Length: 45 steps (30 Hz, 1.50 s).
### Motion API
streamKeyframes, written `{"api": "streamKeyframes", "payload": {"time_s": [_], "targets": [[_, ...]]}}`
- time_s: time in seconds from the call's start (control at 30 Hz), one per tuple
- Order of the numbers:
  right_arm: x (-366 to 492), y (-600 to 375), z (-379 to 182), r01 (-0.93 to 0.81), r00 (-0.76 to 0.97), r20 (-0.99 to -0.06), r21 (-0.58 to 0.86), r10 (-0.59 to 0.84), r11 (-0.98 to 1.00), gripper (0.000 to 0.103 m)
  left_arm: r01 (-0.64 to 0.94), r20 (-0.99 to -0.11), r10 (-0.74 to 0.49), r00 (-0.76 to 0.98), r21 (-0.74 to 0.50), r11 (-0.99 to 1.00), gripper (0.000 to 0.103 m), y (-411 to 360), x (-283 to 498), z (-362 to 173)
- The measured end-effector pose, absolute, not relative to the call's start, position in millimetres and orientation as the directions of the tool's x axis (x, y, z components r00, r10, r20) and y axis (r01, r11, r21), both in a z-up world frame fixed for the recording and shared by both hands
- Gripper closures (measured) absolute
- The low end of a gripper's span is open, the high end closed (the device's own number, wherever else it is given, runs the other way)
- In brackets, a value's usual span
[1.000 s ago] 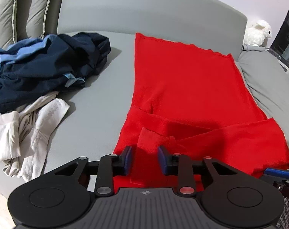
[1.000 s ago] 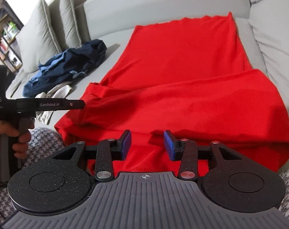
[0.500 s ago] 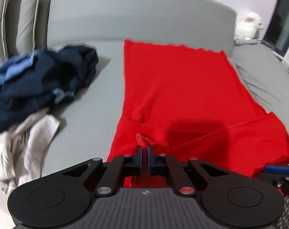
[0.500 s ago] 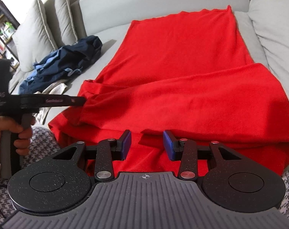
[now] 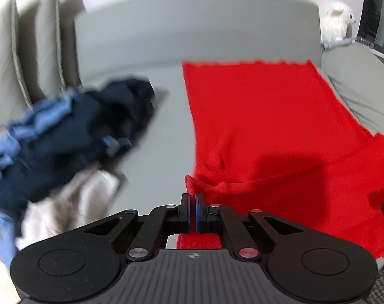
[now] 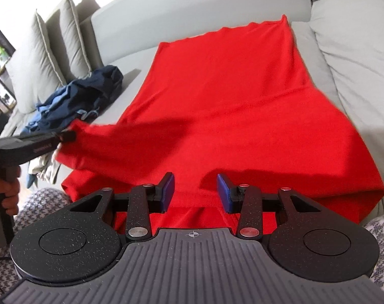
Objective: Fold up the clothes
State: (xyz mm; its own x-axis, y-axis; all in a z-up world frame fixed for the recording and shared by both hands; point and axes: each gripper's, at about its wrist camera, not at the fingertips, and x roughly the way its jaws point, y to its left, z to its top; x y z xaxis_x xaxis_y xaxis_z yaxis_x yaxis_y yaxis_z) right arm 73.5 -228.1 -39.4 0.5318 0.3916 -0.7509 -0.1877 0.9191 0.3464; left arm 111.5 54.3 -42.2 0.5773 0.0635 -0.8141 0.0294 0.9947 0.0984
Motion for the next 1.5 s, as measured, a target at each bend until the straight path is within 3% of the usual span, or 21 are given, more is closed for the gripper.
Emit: {"api": "streamKeyframes", "payload": {"time_s": [0.1,0.13,0.17,0.2,0.33,0.53,0.57,0.6,0.63,0.67,0.77,0.97,1.17,1.43,1.5], "targets": [[76,-231,-37,-0.177,0.534,-0.76,0.327,0.37,0.928,0.059,0.01,-0.833,0.099,0.545,0.125,0.992,0.086,55,116,-44],[76,-233,-35,-0.173,0.534,-0.763,0.322,0.364,0.931,0.059,-0.005,-0.829,0.132,0.544,0.154,0.988,0.078,55,113,-39],[77,-234,-34,-0.169,0.534,-0.765,0.319,0.358,0.933,0.059,-0.021,-0.822,0.165,0.546,0.183,0.983,0.063,54,111,-34],[76,-236,-32,-0.169,0.538,-0.765,0.315,0.355,0.934,0.058,-0.037,-0.811,0.19,0.554,0.204,0.978,0.058,54,107,-30],[78,-251,-18,-0.151,0.57,-0.758,0.283,0.317,0.947,0.049,-0.096,-0.739,0.227,0.634,0.216,0.972,0.058,47,80,-9],[92,-261,-23,-0.074,0.568,-0.791,0.228,0.229,0.971,0.048,-0.007,-0.796,0.008,0.605,0.005,1.0,0.059,4,76,-23],[94,-259,-26,-0.075,0.559,-0.8,0.214,0.218,0.974,0.055,0.012,-0.806,-0.007,0.592,0.0,1.0,0.059,-5,77,-30],[97,-256,-31,-0.086,0.544,-0.813,0.19,0.206,0.978,0.082,0.042,-0.809,-0.011,0.588,0.017,0.999,0.059,-16,77,-36],[97,-253,-35,-0.102,0.537,-0.819,0.175,0.202,0.979,0.099,0.057,-0.808,-0.009,0.589,0.031,0.998,0.061,-22,76,-40],[97,-252,-36,-0.109,0.537,-0.82,0.167,0.199,0.98,0.101,0.069,-0.807,-0.006,0.591,0.043,0.997,0.063,-27,76,-42],[97,-241,-40,-0.168,0.537,-0.826,0.094,0.171,0.981,0.101,0.085,-0.797,-0.016,0.603,0.044,0.995,0.064,-36,81,-47],[104,-216,-43,-0.252,0.511,-0.83,0.106,0.225,0.962,0.099,0.15,-0.775,-0.089,0.625,0.008,0.989,0.063,-62,76,-52],[98,-201,-60,-0.279,0.464,-0.854,0.109,0.233,0.954,0.099,0.151,-0.824,-0.062,0.563,0.029,0.988,0.062,-67,82,-73],[93,-234,-54,-0.138,0.482,-0.872,0.023,0.088,0.99,0.101,0.086,-0.835,0.029,0.549,0.09,0.992,0.058,-45,77,-64],[95,-254,-54,-0.051,0.478,-0.877,0.019,0.041,0.999,0.101,0.036,-0.842,0.016,0.54,0.042,0.998,0.059,-29,78,-63]]}}
